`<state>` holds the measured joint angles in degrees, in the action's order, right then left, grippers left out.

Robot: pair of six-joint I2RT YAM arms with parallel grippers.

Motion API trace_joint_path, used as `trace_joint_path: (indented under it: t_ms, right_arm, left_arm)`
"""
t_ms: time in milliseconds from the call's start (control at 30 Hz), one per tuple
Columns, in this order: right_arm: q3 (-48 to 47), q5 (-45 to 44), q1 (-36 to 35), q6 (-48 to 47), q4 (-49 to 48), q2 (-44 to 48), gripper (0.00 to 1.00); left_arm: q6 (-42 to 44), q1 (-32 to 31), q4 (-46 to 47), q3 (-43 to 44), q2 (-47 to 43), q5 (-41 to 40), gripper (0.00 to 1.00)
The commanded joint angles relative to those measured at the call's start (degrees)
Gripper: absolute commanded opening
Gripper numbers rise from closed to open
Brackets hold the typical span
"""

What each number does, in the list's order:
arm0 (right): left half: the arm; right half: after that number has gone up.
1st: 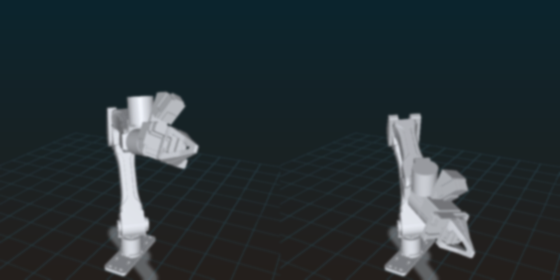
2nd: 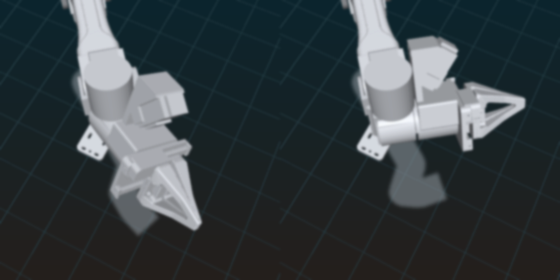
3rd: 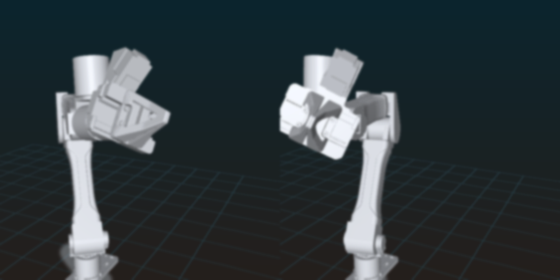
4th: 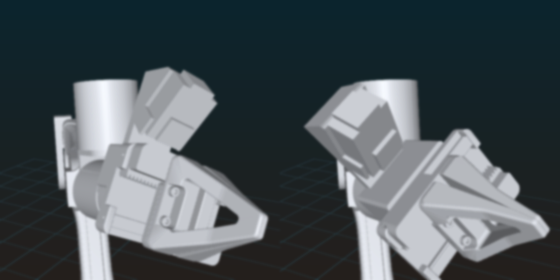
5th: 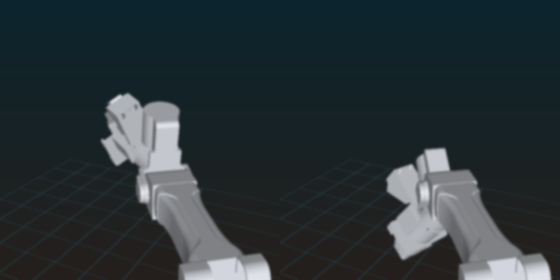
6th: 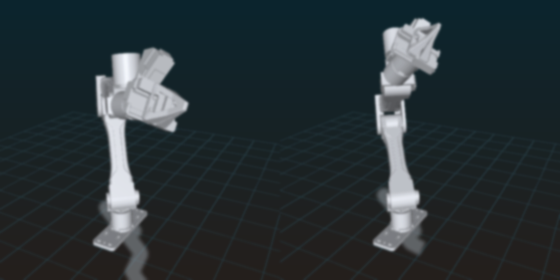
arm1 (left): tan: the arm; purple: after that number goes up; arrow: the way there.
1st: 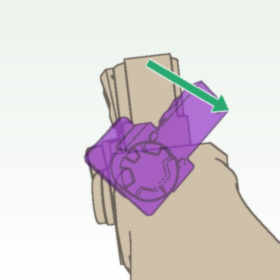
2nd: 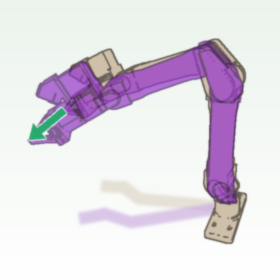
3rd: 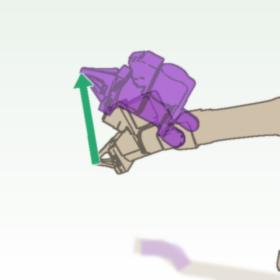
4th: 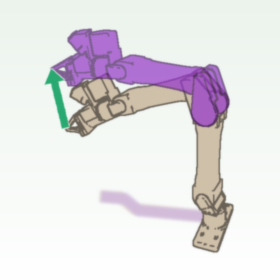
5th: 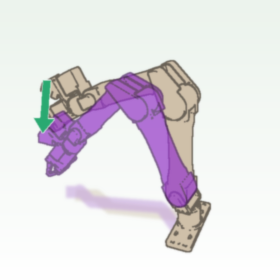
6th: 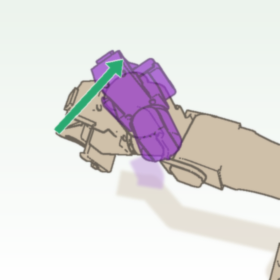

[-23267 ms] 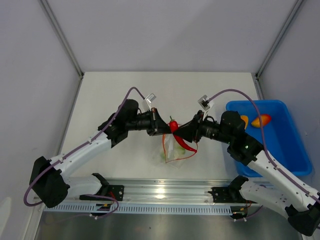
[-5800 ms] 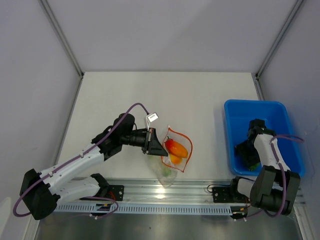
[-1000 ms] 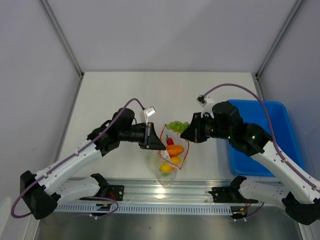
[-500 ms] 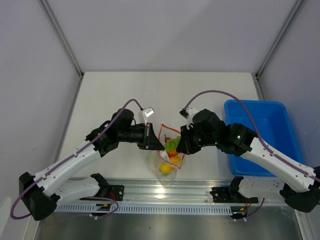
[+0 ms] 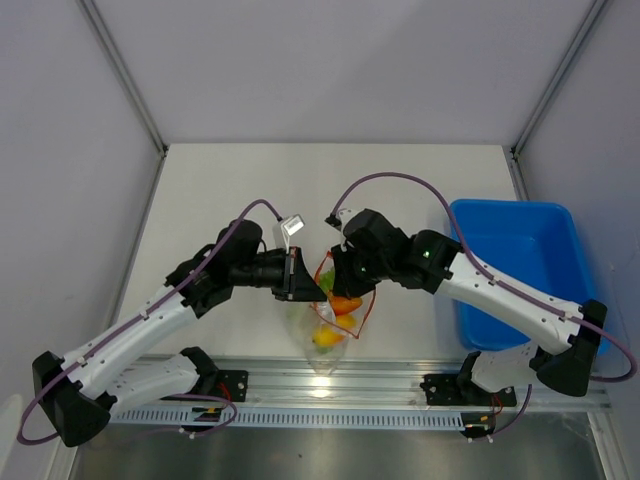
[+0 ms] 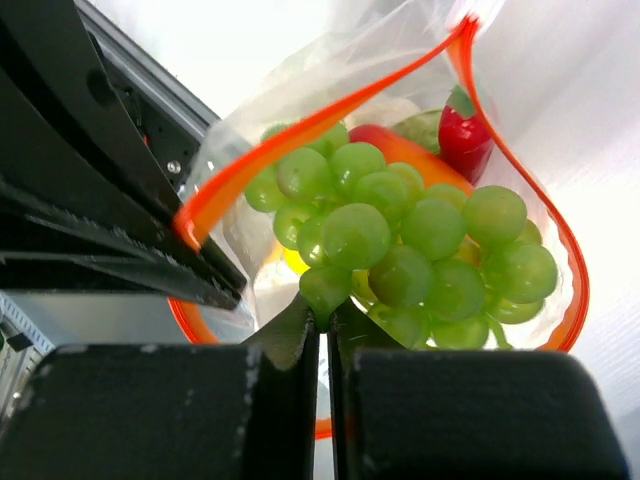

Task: Place the food in the zip-top bag and seal the zipper
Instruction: Place the fake fruit in the zipper food storage bag.

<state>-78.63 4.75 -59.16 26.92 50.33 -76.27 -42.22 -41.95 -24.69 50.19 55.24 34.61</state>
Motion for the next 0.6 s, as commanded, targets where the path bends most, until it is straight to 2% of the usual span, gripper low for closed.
trace_joint_path:
  t_ms: [0,33,67,100,167,233,267,433,467,533,567]
  right_arm:
    - [-4.4,-1.7,-0.3,0.3,-2.6,-1.3,0.06]
    - [-4.4,-1.4,-0.3,0.2,-2.9,-1.4,0.08]
    - [-4.4,-0.8,-0.3,0.2,-3.3,-1.6,0.22]
    - [-4.3,-0.8,-0.3,0.2,-3.3,-1.7,0.31]
    - [-4.1,-0.6,-0.4,0.2,-2.7,-1.7,0.44]
    - [-3.6,-0.5,-0.4,0.0,-2.4,-1.3,0.52]
    - [-3.1,-0.4,-0.5,-0.1,-2.2,-1.0,0.59]
    - [-2.1,-5.3,-0.6,0.2,0.4,3.0,0.71]
    - [-2.1,-7.9,-0.6,0.5,2.0,3.8,0.76]
    - [-2.6,-12.4,-0.6,0.6,4.1,6.4,0.99]
    - [-2.5,-14.1,-0.5,-0.1,4.8,7.2,0.99]
  left_arm:
    - [-1.2,0.3,2.1,-0.2,-1.5,0.3,0.00]
    - [-1.2,0.4,2.1,-0.2,-1.5,0.3,0.01]
    - [-1.2,0.4,2.3,-0.2,-1.5,0.3,0.01]
    - [-1.2,0.3,2.3,-0.4,-1.6,0.3,0.01]
    - [-1.4,0.4,2.3,-0.4,-1.8,0.2,0.01]
    - [-1.3,0.4,2.2,-0.5,-2.0,-0.2,0.01]
    - [-1.3,0.4,2.3,-0.4,-2.1,-0.2,0.01]
    - [-1.4,0.4,2.3,-0.7,-2.1,-0.3,0.01]
    - [-1.4,0.3,2.3,-0.6,-2.1,-0.3,0.01]
    - [-1.5,0.4,2.5,-0.7,-2.1,-0.3,0.00]
    - [-1.5,0.3,2.5,-0.7,-2.0,-0.3,0.00]
